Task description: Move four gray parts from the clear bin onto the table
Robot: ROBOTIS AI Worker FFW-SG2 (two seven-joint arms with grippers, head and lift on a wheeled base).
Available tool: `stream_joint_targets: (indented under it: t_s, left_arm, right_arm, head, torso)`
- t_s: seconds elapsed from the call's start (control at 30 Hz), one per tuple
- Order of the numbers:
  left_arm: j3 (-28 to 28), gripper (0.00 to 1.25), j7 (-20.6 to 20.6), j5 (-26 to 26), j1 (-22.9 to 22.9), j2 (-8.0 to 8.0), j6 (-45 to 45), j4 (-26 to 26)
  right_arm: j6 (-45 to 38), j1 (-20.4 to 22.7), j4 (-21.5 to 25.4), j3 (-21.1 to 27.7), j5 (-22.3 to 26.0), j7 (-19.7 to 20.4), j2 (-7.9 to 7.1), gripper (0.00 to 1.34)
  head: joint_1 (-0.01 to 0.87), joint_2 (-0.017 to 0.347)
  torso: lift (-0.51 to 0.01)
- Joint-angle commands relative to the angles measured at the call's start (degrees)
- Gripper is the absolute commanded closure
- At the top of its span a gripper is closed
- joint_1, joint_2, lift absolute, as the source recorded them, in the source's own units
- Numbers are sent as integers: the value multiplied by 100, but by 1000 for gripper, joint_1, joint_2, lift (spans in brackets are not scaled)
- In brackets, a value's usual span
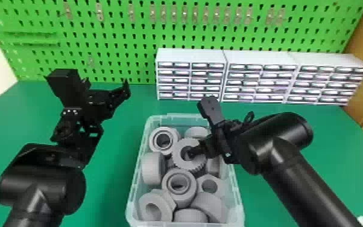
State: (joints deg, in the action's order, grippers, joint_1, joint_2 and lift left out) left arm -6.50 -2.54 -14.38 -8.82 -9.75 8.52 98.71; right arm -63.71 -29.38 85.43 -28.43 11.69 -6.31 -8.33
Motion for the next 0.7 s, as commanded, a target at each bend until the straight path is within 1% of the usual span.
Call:
stream_joint_targets:
  t_s: [0.0, 0.27, 0.53, 0.6, 0.67]
  left_arm:
    - [0, 98, -1, -3, 3, 0, 0, 0]
    - [26, 98, 35, -3, 20, -9, -9, 0]
    - [35, 98, 61, -12, 29, -9, -9, -9]
    - [35, 98, 61, -12, 20, -9, -9, -9]
    - [35, 98, 70, -12, 20, -9, -9, -9]
  right_arm:
    - [227, -76, -281, -110, -96, -98, 25, 84]
    - [508, -191, -606, -250, -228, -160, 42, 82]
    - [614, -235, -782, -321, -299, -177, 42, 85]
    - [623, -243, -800, -321, -316, -177, 42, 108]
    - [631, -243, -800, -338, -334, -186, 42, 193]
  head:
    - [678, 34]
    - [678, 34]
    - [678, 34]
    - [678, 34]
    - [678, 34]
  torso:
    - [-50]
    - [-50]
    - [-50]
    - [-50]
    - [-50]
